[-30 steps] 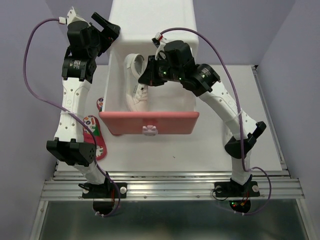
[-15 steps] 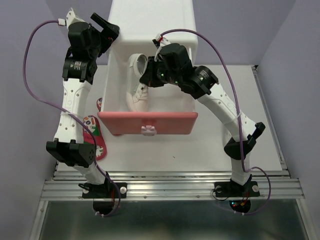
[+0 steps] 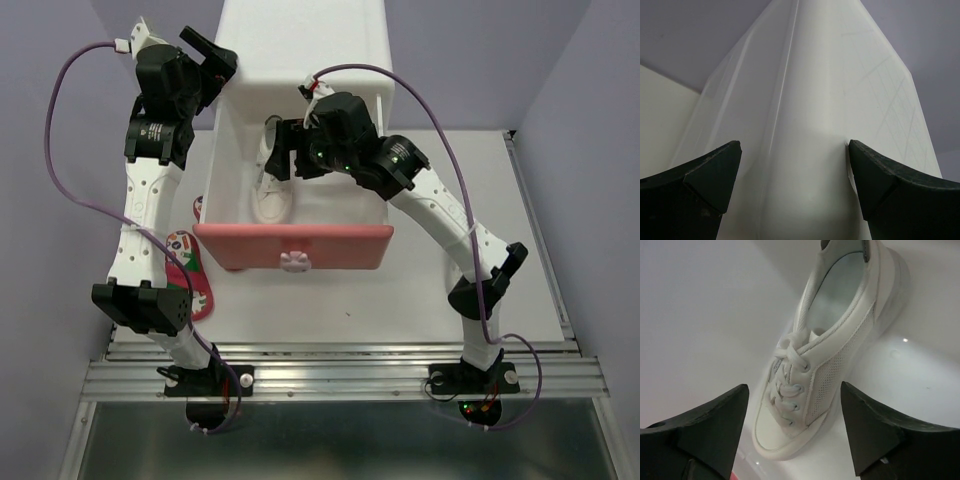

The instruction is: Place and organize the shoes in the shoe cabinet

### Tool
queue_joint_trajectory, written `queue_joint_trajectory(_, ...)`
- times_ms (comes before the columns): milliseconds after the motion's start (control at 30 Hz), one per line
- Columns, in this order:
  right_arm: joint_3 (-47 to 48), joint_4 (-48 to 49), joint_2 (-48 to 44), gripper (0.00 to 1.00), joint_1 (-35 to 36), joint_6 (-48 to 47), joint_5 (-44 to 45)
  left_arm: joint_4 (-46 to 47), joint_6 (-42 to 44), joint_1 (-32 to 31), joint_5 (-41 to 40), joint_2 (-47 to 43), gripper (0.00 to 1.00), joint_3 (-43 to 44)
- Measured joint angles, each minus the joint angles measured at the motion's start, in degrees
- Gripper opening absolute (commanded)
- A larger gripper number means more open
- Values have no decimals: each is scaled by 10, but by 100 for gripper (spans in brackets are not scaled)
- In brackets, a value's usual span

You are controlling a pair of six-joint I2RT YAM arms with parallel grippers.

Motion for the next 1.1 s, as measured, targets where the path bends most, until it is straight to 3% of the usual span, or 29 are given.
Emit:
queue_joint_trajectory(100,-22,5,-2,99,0,-5,10,2,0,0,-1,-1,97,-3)
queue_joint_trajectory(400,-51,43,-46,100,3,-56,66,6,-3,0,-2,-3,97,-8)
queue_joint_trajectory(667,-50,193,-126,100,3,-112,73,9,-5,0,-1,-5,97,-11)
queue_joint_trajectory(833,-14,259,-140,100,1,-147,138,9,-5,0,-1,-5,97,-10)
queue_joint_trajectory(933,-23,266,-157,100,-29,-151,181,9,-5,0,-1,-5,97,-10)
queue_joint_trajectory(1100,-52,207,-186,100,-190,-100,189,5,-5,0,0,-3,97,-5)
